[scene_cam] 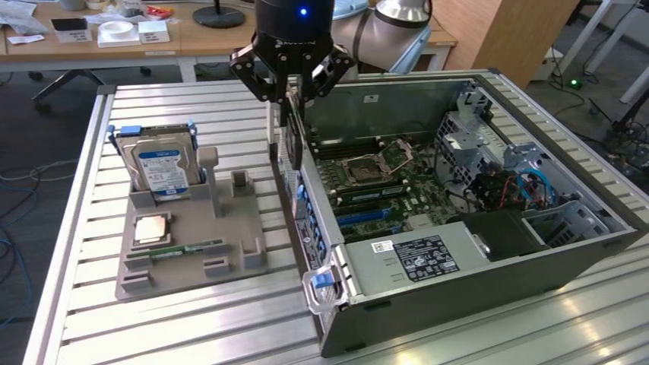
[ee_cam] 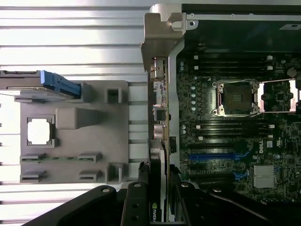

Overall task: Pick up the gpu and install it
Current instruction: 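Pick up the gpu and move the gpu toward the slot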

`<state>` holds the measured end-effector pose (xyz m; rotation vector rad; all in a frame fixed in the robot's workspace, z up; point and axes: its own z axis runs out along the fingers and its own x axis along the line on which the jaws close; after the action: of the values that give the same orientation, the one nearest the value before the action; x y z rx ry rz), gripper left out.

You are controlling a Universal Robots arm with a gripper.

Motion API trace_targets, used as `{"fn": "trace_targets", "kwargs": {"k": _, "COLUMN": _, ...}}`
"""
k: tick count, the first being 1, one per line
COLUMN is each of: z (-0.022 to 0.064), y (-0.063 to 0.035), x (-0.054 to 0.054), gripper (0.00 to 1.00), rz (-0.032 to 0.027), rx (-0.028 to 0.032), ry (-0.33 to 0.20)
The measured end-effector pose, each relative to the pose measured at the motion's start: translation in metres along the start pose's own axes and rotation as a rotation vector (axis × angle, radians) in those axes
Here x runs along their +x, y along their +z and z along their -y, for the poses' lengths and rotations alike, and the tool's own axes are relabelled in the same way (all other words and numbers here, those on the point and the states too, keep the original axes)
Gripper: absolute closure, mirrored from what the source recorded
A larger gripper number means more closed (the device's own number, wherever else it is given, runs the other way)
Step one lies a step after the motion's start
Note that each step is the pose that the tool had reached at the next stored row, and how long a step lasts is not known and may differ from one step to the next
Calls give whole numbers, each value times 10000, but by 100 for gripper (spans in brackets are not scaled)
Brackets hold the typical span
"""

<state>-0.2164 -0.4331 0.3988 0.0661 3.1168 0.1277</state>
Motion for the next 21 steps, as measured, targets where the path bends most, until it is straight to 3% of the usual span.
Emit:
{"fn": "trace_targets", "kwargs": {"k": 13, "z": -20, "y": -2, "x": -222, "gripper": 73, "rz": -6, "rx": -154, "ry": 5}}
{"fn": "trace_targets", "kwargs": {"k": 21, "z": -25, "y": -1, "x": -283, "gripper": 73, "rz": -14, "rx": -159, "ry": 5}}
